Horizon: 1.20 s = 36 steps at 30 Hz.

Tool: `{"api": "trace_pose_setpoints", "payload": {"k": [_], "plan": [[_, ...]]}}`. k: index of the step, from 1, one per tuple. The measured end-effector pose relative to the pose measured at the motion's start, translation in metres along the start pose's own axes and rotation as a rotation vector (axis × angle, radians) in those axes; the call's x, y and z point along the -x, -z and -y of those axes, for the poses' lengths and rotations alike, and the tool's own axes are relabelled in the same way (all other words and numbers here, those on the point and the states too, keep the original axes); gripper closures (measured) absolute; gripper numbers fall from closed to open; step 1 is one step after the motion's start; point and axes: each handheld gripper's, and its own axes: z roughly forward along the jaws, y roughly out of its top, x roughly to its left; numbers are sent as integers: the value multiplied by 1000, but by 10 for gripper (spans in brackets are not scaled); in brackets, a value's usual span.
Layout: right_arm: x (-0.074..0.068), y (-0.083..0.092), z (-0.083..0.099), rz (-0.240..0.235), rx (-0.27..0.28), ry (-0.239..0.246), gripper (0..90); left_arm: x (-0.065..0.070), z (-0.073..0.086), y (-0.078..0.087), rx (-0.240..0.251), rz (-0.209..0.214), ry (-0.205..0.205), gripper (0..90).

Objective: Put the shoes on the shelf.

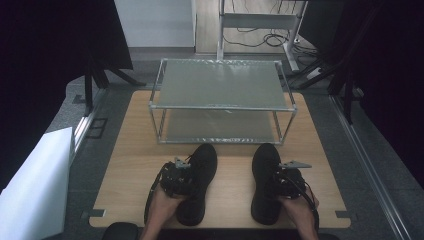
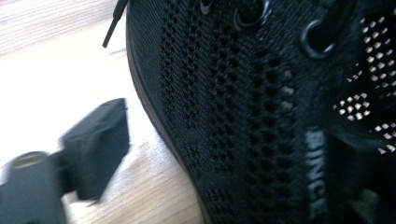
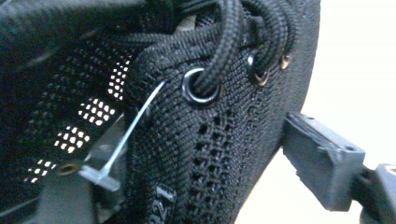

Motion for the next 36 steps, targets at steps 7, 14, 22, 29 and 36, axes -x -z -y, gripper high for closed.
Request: {"api": "trace_pose_setpoints", "payload": {"k": [7,14,22,29,36], "plan": [[10,6,4,91,55,63,638,-14,0,4,18,-23,25,553],[24,10,6,47,109,-24,765,-24,0,8,51,-55,50,754],[58,12,12,-147,146,-249,779,-51,7,12,92,74,182,791],[64,13,14,-299,192,-373,779,-55,5,15,155,143,286,794],[46,20,-1,-442,261,-415,777,-45,0,27,253,235,367,794]]}}
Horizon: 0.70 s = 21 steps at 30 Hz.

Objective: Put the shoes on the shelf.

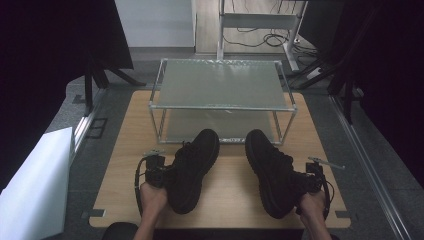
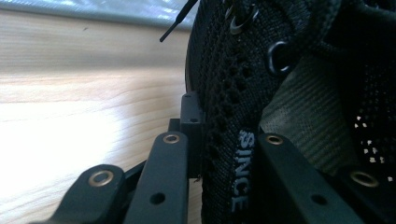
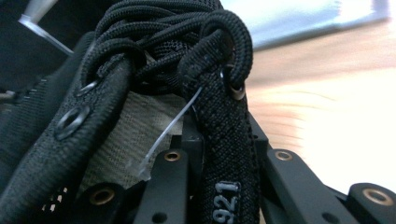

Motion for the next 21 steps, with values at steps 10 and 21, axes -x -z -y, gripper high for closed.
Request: {"api": "trace_pose_setpoints", "payload": {"k": [10,21], "plan": [[-26,-11,-4,-130,80,-87,777,25,-1,6,109,59,63,793],[-54,-9,-11,-200,133,-166,777,47,-5,16,202,128,121,792]]}}
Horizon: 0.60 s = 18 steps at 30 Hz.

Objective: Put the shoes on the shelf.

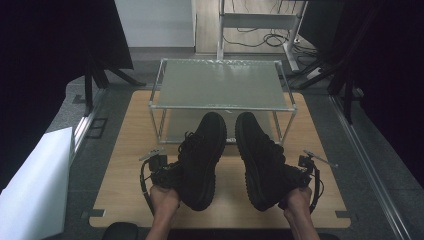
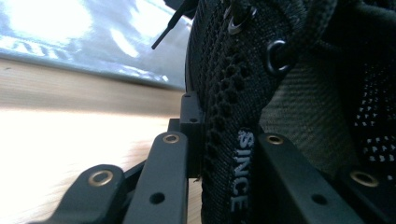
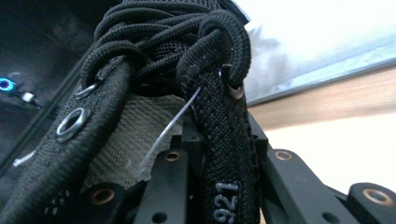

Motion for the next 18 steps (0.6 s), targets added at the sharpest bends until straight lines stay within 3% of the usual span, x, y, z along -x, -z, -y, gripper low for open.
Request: {"api": "trace_pose_setpoints", "payload": {"k": [13,18], "plan": [[-29,-16,-25,-12,36,-13,777,17,-28,-8,79,57,68,788],[-33,-22,-35,-2,55,-23,777,19,-37,-11,112,51,91,789]]}}
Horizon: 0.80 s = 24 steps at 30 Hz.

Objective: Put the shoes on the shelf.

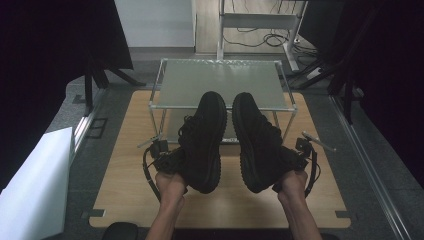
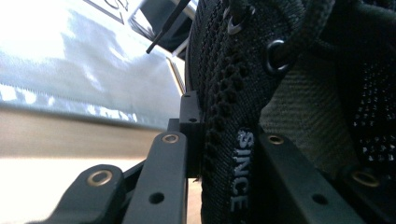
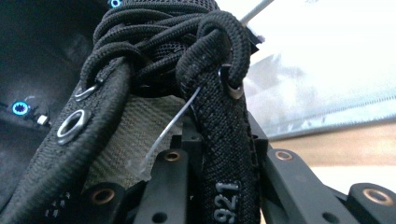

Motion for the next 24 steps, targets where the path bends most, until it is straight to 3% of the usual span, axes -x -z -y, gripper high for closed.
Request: {"api": "trace_pose_setpoints", "payload": {"k": [6,15,24], "plan": [[-8,-12,-14,26,20,11,777,7,-15,-10,19,1,23,789],[-19,-32,-35,89,39,36,777,13,-38,-29,35,-35,56,789],[-25,-54,-62,144,47,44,777,14,-66,-47,48,-99,73,789]]}}
